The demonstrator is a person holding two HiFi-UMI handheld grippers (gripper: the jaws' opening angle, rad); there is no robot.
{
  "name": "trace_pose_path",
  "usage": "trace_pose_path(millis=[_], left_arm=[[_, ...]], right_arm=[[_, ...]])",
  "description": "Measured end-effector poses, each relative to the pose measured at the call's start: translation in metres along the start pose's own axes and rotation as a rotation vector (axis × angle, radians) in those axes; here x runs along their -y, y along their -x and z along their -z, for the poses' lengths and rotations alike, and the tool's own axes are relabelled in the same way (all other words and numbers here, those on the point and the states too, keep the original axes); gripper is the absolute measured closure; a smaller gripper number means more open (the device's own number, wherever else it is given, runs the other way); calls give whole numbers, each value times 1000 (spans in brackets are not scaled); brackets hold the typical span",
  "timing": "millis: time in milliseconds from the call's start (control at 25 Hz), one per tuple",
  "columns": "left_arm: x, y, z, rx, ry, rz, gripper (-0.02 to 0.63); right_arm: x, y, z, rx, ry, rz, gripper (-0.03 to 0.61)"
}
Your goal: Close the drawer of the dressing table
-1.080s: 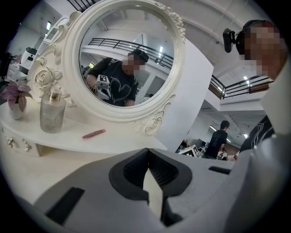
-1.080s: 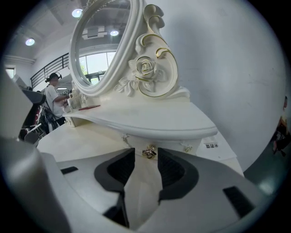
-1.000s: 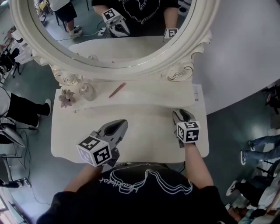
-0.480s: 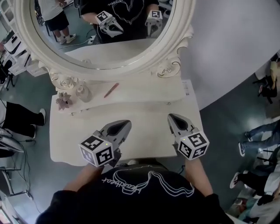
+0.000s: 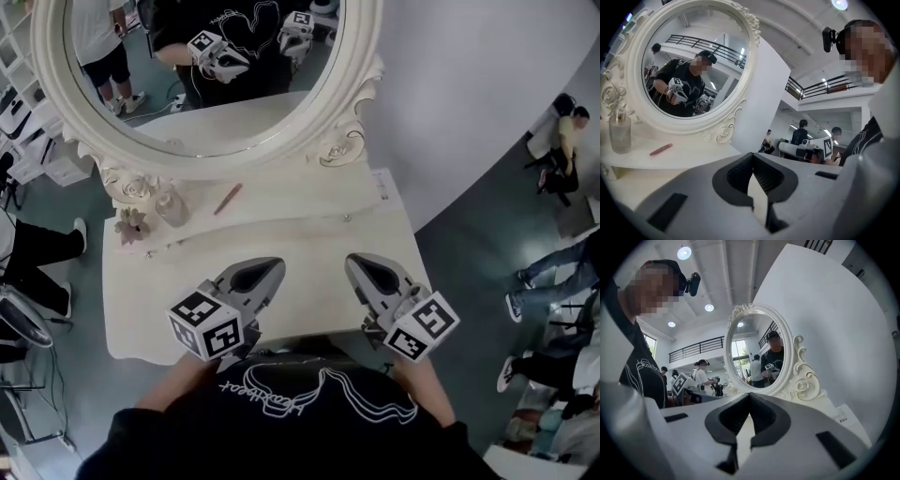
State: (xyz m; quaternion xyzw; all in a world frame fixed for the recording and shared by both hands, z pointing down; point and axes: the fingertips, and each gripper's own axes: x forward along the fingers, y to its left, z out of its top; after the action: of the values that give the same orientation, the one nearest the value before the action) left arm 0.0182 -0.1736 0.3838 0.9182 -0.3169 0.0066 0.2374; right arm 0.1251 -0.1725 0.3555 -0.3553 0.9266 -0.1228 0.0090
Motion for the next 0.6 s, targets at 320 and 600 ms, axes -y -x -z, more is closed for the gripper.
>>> trace_pose_path(millis=[320, 600], left_arm=[[5, -3, -1, -4, -8, 22, 611], [-1, -3, 2, -18, 3, 24, 611]], right_arm=[[-1, 0, 11, -20, -4, 6, 575], [-1, -9, 20, -46, -12, 3, 575]])
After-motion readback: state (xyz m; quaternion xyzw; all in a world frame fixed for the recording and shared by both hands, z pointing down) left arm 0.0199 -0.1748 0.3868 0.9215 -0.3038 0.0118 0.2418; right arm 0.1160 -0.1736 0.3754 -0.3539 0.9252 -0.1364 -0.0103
